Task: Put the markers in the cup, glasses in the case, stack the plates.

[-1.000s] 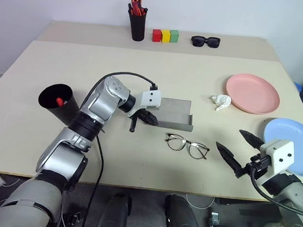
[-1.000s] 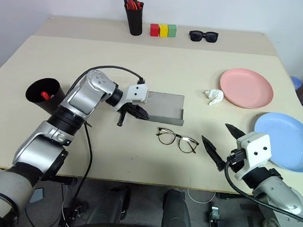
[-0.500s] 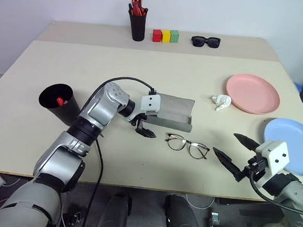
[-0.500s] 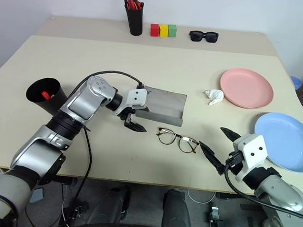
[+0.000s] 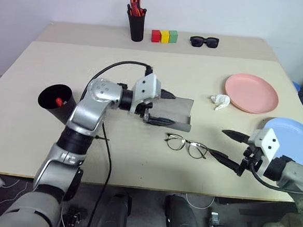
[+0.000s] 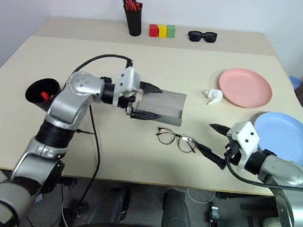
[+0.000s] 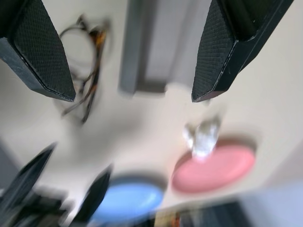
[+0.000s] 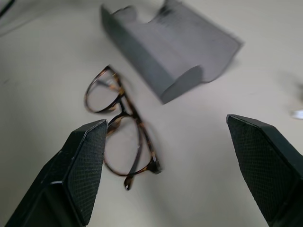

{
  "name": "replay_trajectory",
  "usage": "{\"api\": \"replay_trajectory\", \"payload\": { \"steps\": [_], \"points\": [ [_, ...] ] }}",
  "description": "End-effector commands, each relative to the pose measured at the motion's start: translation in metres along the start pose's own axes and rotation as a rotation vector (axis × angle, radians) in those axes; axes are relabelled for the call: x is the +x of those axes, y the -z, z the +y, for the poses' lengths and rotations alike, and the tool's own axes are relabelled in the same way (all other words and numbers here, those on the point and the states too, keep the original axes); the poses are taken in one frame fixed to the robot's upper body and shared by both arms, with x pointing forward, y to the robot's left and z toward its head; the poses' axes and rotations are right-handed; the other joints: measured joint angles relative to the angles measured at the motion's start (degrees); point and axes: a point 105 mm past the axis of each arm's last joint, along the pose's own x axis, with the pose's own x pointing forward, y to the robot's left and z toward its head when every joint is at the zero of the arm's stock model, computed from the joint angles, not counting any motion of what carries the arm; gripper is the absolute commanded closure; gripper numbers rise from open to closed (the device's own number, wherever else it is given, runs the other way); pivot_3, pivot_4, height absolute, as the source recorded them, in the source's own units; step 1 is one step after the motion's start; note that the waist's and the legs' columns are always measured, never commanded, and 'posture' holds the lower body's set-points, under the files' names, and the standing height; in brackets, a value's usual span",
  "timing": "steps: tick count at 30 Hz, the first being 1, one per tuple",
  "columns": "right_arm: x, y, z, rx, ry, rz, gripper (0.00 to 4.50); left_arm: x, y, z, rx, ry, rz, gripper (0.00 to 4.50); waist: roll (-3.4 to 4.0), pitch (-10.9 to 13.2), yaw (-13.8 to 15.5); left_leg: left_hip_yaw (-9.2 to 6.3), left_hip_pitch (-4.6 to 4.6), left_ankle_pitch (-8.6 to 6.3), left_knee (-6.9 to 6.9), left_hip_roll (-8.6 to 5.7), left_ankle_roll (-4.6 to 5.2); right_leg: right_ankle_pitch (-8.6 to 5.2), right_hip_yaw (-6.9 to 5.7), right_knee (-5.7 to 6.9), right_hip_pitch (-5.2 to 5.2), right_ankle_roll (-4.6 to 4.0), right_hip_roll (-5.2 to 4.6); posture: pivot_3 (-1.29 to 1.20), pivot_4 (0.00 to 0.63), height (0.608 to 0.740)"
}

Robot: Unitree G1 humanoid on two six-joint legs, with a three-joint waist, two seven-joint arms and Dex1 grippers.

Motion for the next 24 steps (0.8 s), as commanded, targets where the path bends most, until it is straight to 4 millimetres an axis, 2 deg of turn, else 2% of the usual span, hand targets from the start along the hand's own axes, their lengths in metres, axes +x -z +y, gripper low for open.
{"api": "replay_trajectory", "payload": {
  "steps": [1,4,7,11,18,24],
  "points": [
    [0.004,0.000,0.000,-0.009,-0.099,0.014,0.37,-0.023,-0.013,-0.023,-0.053,0.104,-0.078,0.50,0.00,0.00,-0.09,0.01,0.01,0.00,0.01,0.00,0.00,0.00,0.00,0.00,0.02,0.00,0.00,0.00,0.150,0.740],
    [0.012,0.003,-0.003,-0.007,-0.171,0.038,0.37,-0.041,-0.005,-0.041,-0.161,0.145,-0.072,0.50,0.02,0.00,-0.26,0.02,0.03,-0.01,0.04,0.01,0.01,0.00,0.01,-0.02,0.07,0.00,0.00,0.00,0.150,0.740],
    [0.020,0.005,-0.007,-0.007,-0.224,0.053,0.37,-0.052,0.002,-0.061,-0.195,0.178,-0.039,0.50,0.02,0.00,-0.17,0.02,0.12,-0.01,0.03,0.02,0.01,-0.01,0.01,-0.03,0.16,-0.01,0.00,0.00,0.150,0.740],
    [0.036,0.004,-0.011,-0.010,-0.284,0.051,0.37,-0.067,0.001,-0.085,-0.252,0.196,-0.033,0.50,0.02,0.01,-0.08,0.02,0.18,-0.02,0.02,0.02,0.01,-0.01,0.01,-0.07,0.24,-0.02,0.00,0.00,0.150,0.740],
    [0.051,0.004,-0.014,-0.010,-0.389,0.067,0.37,-0.087,0.007,-0.104,-0.283,0.122,0.040,0.50,0.02,0.01,-0.14,0.05,0.26,-0.02,-0.05,0.03,0.01,-0.01,0.03,-0.12,0.26,-0.04,0.00,0.00,0.150,0.740],
    [0.057,0.003,-0.008,-0.006,-0.480,0.089,0.37,-0.090,0.012,-0.109,-0.292,0.067,0.061,0.50,0.03,0.01,0.04,0.06,0.38,-0.02,-0.17,0.04,0.01,-0.05,0.03,-0.15,0.33,-0.11,0.00,0.00,0.150,0.740]
  ]
}}
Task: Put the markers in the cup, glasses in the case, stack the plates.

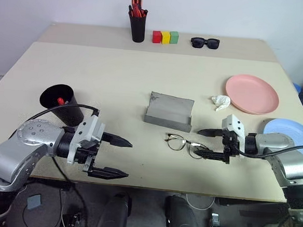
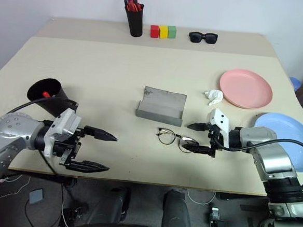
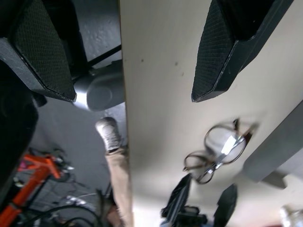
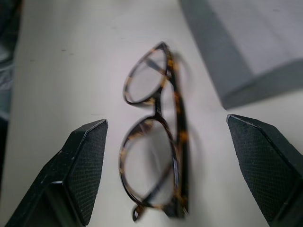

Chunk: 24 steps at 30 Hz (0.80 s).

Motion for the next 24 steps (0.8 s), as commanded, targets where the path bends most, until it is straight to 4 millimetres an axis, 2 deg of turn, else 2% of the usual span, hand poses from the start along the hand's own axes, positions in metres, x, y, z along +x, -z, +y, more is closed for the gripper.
{"api": "replay_trajectory", "payload": {
  "steps": [1,10,18,21,24],
  "points": [
    [0.004,-0.007,0.002,-0.020,-0.047,-0.007,0.37,-0.002,-0.007,-0.005,0.050,-0.016,-0.005,0.50,0.00,0.00,-0.03,0.01,0.00,0.00,-0.01,0.00,0.00,0.00,0.00,-0.02,0.01,0.00,0.00,0.00,0.150,0.740],
    [0.017,-0.007,0.007,-0.021,-0.147,0.035,0.37,-0.001,-0.003,-0.005,0.057,-0.036,0.010,0.50,0.00,0.00,-0.08,0.02,0.05,0.00,-0.08,0.01,0.00,-0.05,0.00,-0.02,0.01,-0.10,0.00,0.00,0.150,0.740],
    [0.022,-0.004,0.004,-0.021,-0.155,0.045,0.37,0.001,-0.004,-0.004,0.066,-0.050,0.005,0.50,0.01,0.00,-0.08,0.03,0.06,0.00,-0.09,0.01,0.00,-0.05,0.00,-0.03,0.00,-0.10,0.00,0.00,0.150,0.740],
    [0.024,-0.004,0.003,-0.022,-0.156,0.047,1.20,0.000,-0.004,-0.002,0.072,-0.063,0.006,0.43,0.01,0.00,-0.09,0.03,0.06,0.00,-0.08,0.01,-0.01,-0.05,0.00,-0.03,0.00,-0.10,0.00,0.00,0.150,0.740],
    [0.025,-0.004,0.002,-0.026,-0.157,0.051,2.70,0.000,-0.003,-0.002,0.075,-0.072,0.007,0.43,0.01,0.01,-0.13,0.03,0.06,0.00,-0.10,0.01,-0.01,-0.05,0.00,-0.03,0.00,-0.10,0.00,0.00,0.150,0.740]
  ]
}}
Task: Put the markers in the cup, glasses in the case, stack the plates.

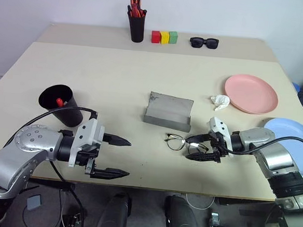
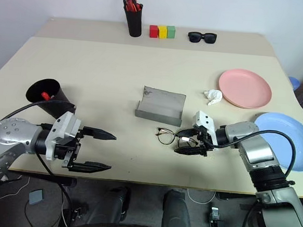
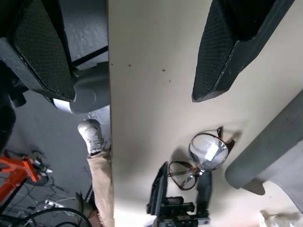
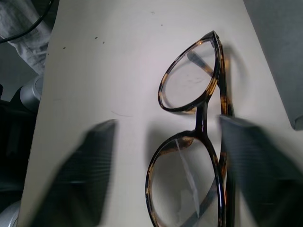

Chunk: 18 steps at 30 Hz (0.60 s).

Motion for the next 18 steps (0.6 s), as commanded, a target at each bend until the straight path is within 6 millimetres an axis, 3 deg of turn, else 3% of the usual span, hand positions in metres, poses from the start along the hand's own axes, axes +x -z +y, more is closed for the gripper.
{"api": "replay_trajectory", "payload": {
  "steps": [1,3,4,12,18],
  "points": [
    [0.000,-0.009,-0.002,-0.044,-0.003,-0.007,3.16,-0.001,-0.006,-0.002,0.048,-0.004,-0.001,0.43,0.00,0.00,0.01,0.00,0.00,0.00,0.00,0.00,0.00,0.00,0.00,0.00,0.00,0.00,0.00,0.00,0.150,0.740],
    [0.000,-0.009,-0.003,-0.048,0.001,-0.007,4.25,0.000,-0.006,-0.001,0.050,-0.008,0.000,0.43,0.00,0.00,-0.01,0.00,0.00,0.00,-0.01,0.00,0.00,0.00,0.00,0.00,0.00,0.00,0.00,0.00,0.150,0.740],
    [0.000,-0.009,-0.003,-0.050,0.003,-0.007,4.45,0.000,-0.006,-0.001,0.051,-0.009,-0.001,0.43,-0.02,-0.01,-0.08,0.00,0.05,0.00,-0.02,0.00,0.00,0.00,0.00,-0.01,0.03,0.00,0.00,0.00,0.150,0.740],
    [-0.010,-0.010,-0.003,-0.053,0.032,-0.012,4.45,0.003,-0.006,0.001,0.059,-0.012,-0.008,0.43,-0.04,-0.02,0.05,0.02,0.26,0.00,-0.04,0.03,-0.01,-0.02,0.00,-0.08,0.25,-0.04,0.01,0.00,0.150,0.740],
    [-0.039,-0.037,-0.004,-0.076,0.095,-0.134,4.45,0.006,-0.006,0.003,0.059,-0.017,-0.019,0.43,-0.01,0.00,0.19,0.03,0.22,0.00,-0.04,0.02,-0.01,-0.02,0.01,-0.09,0.23,-0.05,0.00,0.00,0.150,0.740]
  ]
}}
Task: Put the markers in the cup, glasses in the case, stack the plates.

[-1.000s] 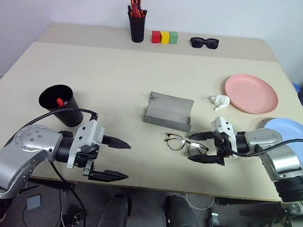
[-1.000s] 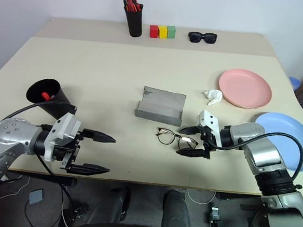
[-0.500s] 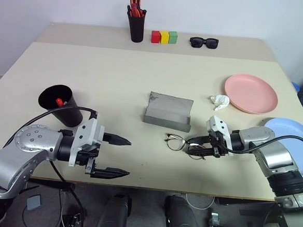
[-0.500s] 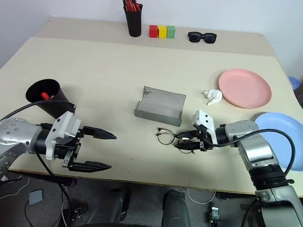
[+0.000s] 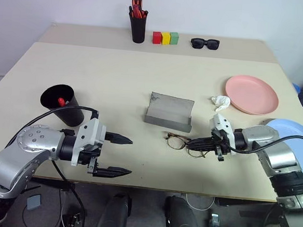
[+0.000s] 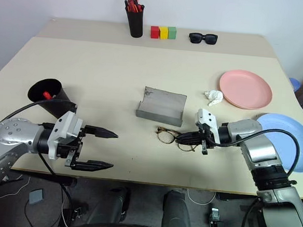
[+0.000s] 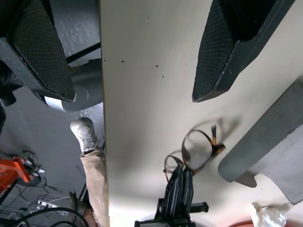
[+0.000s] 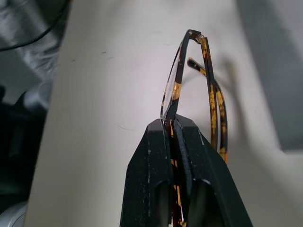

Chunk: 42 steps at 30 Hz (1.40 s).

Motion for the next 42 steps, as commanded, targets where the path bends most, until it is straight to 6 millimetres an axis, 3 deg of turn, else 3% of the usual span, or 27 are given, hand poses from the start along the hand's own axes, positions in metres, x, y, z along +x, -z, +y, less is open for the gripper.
{"api": "replay_trajectory", "payload": {
  "steps": [1,6,9,13,20,31,34,41,42],
  "points": [
    [-0.020,-0.032,-0.001,-0.074,0.038,-0.088,4.45,0.002,-0.006,0.001,0.040,0.000,-0.012,0.43,0.00,0.00,-0.03,0.00,0.00,0.00,-0.02,0.00,0.00,0.00,0.00,0.01,-0.01,0.00,0.00,0.00,0.150,0.740],
    [-0.031,-0.080,-0.006,-0.142,0.069,-0.250,4.45,0.004,-0.005,0.001,0.029,-0.006,-0.020,0.43,0.09,0.05,-0.41,0.03,0.01,0.00,-0.10,0.03,0.00,-0.02,0.01,0.02,-0.08,-0.04,0.01,0.00,0.150,0.740],
    [-0.022,-0.100,-0.013,-0.181,0.081,-0.301,4.45,0.006,-0.005,0.001,0.024,-0.017,-0.029,0.43,0.09,0.05,-0.40,0.04,0.01,0.00,-0.10,0.04,0.00,-0.02,0.01,0.02,-0.09,-0.04,0.01,0.00,0.150,0.740],
    [-0.004,-0.111,-0.024,-0.206,0.096,-0.344,4.45,0.008,-0.006,0.002,0.025,-0.032,-0.036,0.43,0.07,0.06,-0.12,0.04,-0.01,0.00,-0.14,0.04,0.00,-0.02,0.01,-0.01,-0.09,-0.04,0.01,0.00,0.150,0.740],
    [0.039,-0.102,-0.049,-0.204,0.129,-0.379,4.45,0.009,-0.007,0.003,0.026,-0.079,-0.044,0.43,0.08,0.08,-0.45,0.03,-0.02,0.00,-0.16,0.04,0.00,0.00,0.01,0.01,-0.15,-0.02,0.04,0.00,0.150,0.740],
    [0.052,-0.076,-0.061,-0.172,0.124,-0.317,4.45,0.006,-0.009,0.003,0.024,-0.124,-0.036,0.43,0.13,0.11,-0.42,0.03,-0.04,0.00,-0.23,0.05,-0.01,0.05,0.01,0.02,-0.21,0.07,0.06,0.00,0.150,0.740],
    [0.049,-0.074,-0.060,-0.171,0.111,-0.303,3.58,0.005,-0.008,0.003,0.023,-0.126,-0.035,0.43,0.13,0.11,-0.42,0.03,-0.04,0.00,-0.23,0.05,-0.01,0.05,0.01,0.03,-0.21,0.06,0.06,0.00,0.150,0.740],
    [0.033,-0.066,-0.051,-0.181,0.107,-0.260,0.21,0.008,-0.009,0.008,0.020,-0.135,-0.053,0.43,0.13,0.11,-0.34,0.03,-0.05,0.00,-0.23,0.05,-0.01,0.05,0.01,0.02,-0.20,0.06,0.06,0.00,0.150,0.740],
    [0.032,-0.065,-0.051,-0.180,0.116,-0.260,0.10,0.008,-0.010,0.009,0.019,-0.136,-0.061,0.43,0.13,0.11,-0.36,0.03,-0.04,0.00,-0.23,0.05,-0.01,0.04,0.01,0.02,-0.20,0.06,0.06,0.00,0.150,0.740]
  ]
}}
